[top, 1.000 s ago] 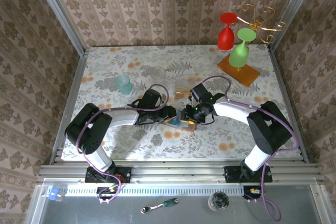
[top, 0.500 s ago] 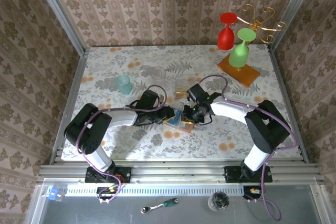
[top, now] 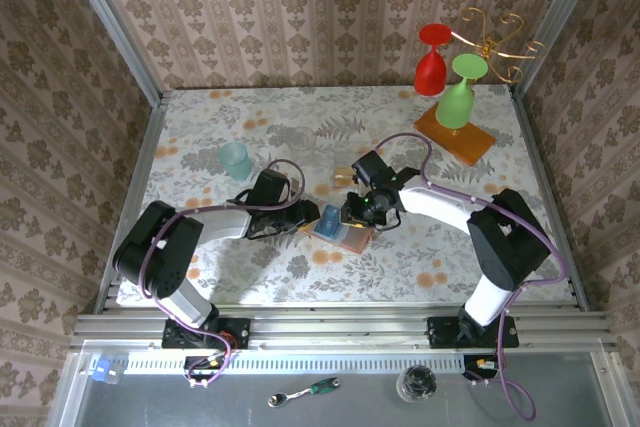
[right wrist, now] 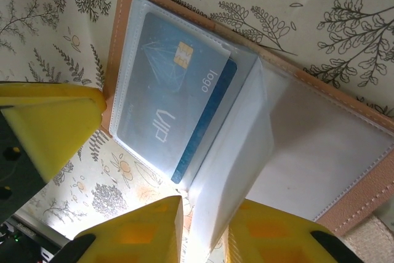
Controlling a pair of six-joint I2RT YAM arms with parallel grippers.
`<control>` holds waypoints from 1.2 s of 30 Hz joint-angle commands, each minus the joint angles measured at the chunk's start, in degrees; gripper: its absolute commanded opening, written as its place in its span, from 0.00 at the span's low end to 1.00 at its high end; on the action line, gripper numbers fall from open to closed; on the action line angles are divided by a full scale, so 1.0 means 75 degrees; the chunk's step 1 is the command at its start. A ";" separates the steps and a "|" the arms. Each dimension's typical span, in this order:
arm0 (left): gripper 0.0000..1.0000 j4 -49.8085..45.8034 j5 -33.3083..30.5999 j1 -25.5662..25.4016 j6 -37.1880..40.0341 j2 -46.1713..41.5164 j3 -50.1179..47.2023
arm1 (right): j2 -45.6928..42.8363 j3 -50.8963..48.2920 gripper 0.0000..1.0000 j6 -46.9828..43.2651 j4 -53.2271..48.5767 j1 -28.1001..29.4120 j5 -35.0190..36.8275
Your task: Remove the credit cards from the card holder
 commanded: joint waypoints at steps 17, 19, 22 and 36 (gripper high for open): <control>0.31 0.1376 0.0669 0.0066 -0.0387 0.0366 -0.0891 | 0.0562 0.0276 0.29 -0.0015 -0.0090 0.0007 -0.0120; 0.30 0.1418 0.0623 0.0043 -0.0460 0.0270 -0.0979 | 0.0557 0.0282 0.28 -0.0076 -0.0145 0.0009 -0.0053; 0.29 0.1368 0.0530 -0.0003 -0.0514 0.0109 -0.1103 | 0.0534 0.0291 0.27 -0.0225 -0.0319 -0.0015 0.0121; 0.27 0.1118 0.0329 -0.0268 -0.0654 -0.0213 -0.1275 | 0.0219 0.0168 0.27 -0.0810 -0.1066 -0.0249 0.0939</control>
